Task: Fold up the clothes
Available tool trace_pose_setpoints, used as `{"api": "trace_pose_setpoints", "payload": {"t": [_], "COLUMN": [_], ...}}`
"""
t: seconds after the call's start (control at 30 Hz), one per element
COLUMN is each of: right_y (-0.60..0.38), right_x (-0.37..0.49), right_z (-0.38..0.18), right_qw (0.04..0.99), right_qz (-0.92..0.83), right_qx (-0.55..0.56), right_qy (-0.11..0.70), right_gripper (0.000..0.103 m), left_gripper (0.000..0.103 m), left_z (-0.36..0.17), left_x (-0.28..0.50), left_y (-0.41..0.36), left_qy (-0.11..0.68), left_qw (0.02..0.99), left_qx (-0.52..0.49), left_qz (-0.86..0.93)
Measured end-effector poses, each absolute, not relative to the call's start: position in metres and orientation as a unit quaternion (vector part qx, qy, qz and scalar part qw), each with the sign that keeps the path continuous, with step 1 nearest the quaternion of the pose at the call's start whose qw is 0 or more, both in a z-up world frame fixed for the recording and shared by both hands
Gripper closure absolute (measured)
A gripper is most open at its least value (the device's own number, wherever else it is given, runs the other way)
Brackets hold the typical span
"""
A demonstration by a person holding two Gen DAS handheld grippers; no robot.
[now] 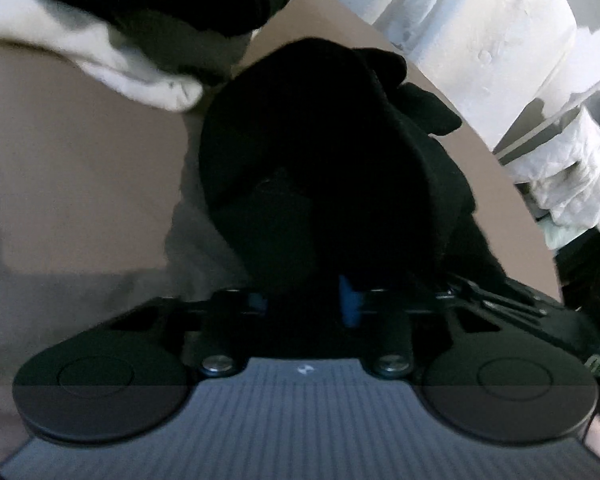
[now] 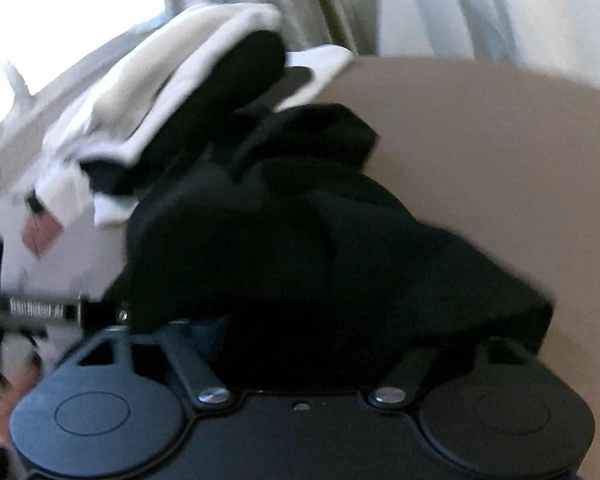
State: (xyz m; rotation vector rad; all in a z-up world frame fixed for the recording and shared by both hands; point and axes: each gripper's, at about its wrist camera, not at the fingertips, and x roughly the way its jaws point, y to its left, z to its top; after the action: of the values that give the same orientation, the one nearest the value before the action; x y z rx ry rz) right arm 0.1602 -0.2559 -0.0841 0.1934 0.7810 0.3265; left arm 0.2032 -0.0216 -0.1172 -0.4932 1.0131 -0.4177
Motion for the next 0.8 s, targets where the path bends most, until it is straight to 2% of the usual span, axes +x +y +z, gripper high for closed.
{"api": "trace_pose_setpoints", "payload": {"t": [0.03,0.07,0.2,0.43,0.8], "right_y": [-0.251,-0.247,-0.243,-0.243,-0.296], "right_x": [0.158,0.155,0.131,0.087,0.030], "right_z": [-0.080,-0.077,-0.053,0.009,0.087], "right_qw": [0.910,0.912,0.935,0.969,0.985], "right_qz": [0.155,0.152,0.124,0.094,0.046], "right_qx": [0.081,0.071,0.022,-0.031,-0.091], "right_qy": [0.377,0.374,0.331,0.226,0.136], "right_gripper": [0.078,0.084,0.086,0.086,0.088], "left_gripper": [0.086,0.089,0.091,0.092,0.093], "left_z": [-0.114,-0.110,-0.088,-0.015,0.058], "left_x": [0.200,0.196,0.177,0.135,0.066], "left_y": [-0.025,-0.028,-0.047,-0.089,-0.137], "left_qy": [0.470,0.463,0.426,0.345,0.272], "left_qw": [0.832,0.840,0.871,0.909,0.930], "left_qx": [-0.219,-0.206,-0.149,-0.058,-0.022], "left_qz": [-0.196,-0.195,-0.194,-0.228,-0.248]}}
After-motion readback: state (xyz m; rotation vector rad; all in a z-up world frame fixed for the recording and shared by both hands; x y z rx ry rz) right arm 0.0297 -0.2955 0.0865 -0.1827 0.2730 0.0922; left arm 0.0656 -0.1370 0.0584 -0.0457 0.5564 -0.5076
